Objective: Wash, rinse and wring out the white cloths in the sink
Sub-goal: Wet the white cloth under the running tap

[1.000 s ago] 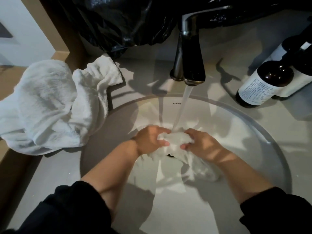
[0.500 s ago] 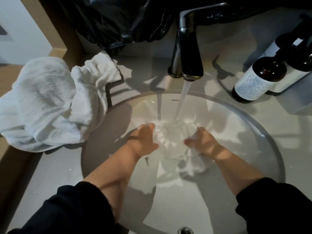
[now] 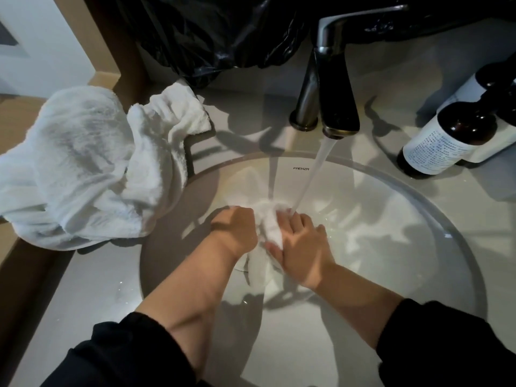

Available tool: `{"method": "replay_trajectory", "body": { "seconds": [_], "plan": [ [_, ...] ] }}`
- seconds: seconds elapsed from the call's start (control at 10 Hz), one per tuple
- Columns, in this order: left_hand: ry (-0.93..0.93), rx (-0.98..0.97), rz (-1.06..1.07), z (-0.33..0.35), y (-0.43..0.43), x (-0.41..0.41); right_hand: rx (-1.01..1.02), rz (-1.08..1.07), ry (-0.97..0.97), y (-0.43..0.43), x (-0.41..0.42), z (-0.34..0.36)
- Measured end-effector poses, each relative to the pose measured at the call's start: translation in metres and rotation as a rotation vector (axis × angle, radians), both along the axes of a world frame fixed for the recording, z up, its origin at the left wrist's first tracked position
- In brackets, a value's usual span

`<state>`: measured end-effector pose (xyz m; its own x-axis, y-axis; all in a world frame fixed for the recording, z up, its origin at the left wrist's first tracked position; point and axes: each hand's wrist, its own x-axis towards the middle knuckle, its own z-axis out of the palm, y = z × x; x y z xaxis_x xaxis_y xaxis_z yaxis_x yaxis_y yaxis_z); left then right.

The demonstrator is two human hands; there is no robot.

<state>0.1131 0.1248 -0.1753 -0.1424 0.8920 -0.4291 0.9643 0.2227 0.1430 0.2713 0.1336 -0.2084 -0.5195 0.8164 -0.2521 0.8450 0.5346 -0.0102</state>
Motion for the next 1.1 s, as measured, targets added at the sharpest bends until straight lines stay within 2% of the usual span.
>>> {"method": "replay_trajectory", "body": {
  "seconds": [0.1, 0.2, 0.3, 0.4, 0.5, 0.6, 0.7, 0.8, 0.9, 1.0, 1.1],
  "plan": [
    [-0.007, 0.012, 0.049, -0.008, 0.003, 0.001, 0.100, -0.013, 0.015, 0.015, -0.009, -0.007],
    [-0.127, 0.005, 0.141, -0.010, 0.001, 0.001, -0.017, -0.025, 0.152, 0.034, -0.007, -0.003],
    [-0.254, 0.001, 0.190, -0.005, 0.003, -0.003, -0.169, -0.126, 0.230, 0.048, 0.000, 0.008],
    [-0.408, 0.104, 0.263, 0.006, 0.008, -0.010, -0.396, -0.284, 0.269, 0.067, 0.017, 0.032],
    [-0.091, 0.312, 0.125, 0.015, 0.004, -0.008, -0.466, -0.460, 0.363, 0.073, 0.039, 0.059],
    [-0.068, 0.416, -0.044, 0.019, 0.001, 0.009, -0.158, -0.269, 0.113, 0.056, 0.057, 0.072],
    [-0.032, 0.257, -0.283, 0.000, -0.004, 0.020, -0.339, -0.159, 0.052, 0.036, 0.055, 0.051],
    [0.166, 0.068, -0.447, -0.022, -0.014, 0.025, 0.176, -0.494, -0.982, 0.018, 0.061, 0.000],
    [0.291, 0.086, -0.501, -0.026, -0.012, 0.031, -0.093, -0.091, -0.391, 0.018, 0.044, 0.004],
    [0.165, 0.229, -0.460, -0.022, -0.006, 0.031, -0.173, -0.134, -0.105, 0.028, 0.053, 0.009],
    [-0.044, 0.430, -0.320, -0.014, 0.000, 0.021, -0.328, -0.223, 0.221, 0.047, 0.062, 0.034]
  ]
}}
